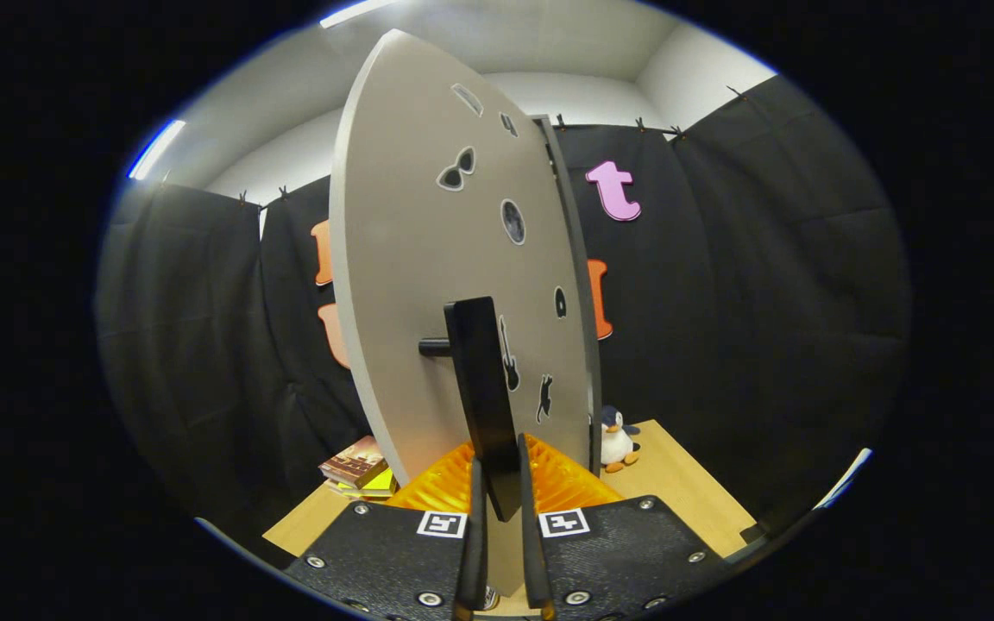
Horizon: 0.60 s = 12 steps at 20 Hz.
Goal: Open the shoe cabinet door, grab the shoes and put them into the shoe cabinet, then close the shoe cabinet door.
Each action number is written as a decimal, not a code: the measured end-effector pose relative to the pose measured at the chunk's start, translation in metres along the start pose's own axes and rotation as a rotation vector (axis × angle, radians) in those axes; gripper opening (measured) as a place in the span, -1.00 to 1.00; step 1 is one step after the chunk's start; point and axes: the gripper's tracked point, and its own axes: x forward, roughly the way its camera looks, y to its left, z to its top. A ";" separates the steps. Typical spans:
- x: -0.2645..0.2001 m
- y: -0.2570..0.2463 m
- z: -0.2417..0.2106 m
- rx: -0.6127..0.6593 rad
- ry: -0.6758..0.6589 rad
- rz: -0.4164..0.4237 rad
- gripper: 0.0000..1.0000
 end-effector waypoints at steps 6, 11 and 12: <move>-0.010 -0.048 0.003 -0.043 0.005 -0.174 -0.68; -0.008 -0.066 0.006 -0.041 -0.004 -0.210 -0.91; -0.007 -0.067 0.007 -0.041 -0.006 -0.205 -0.91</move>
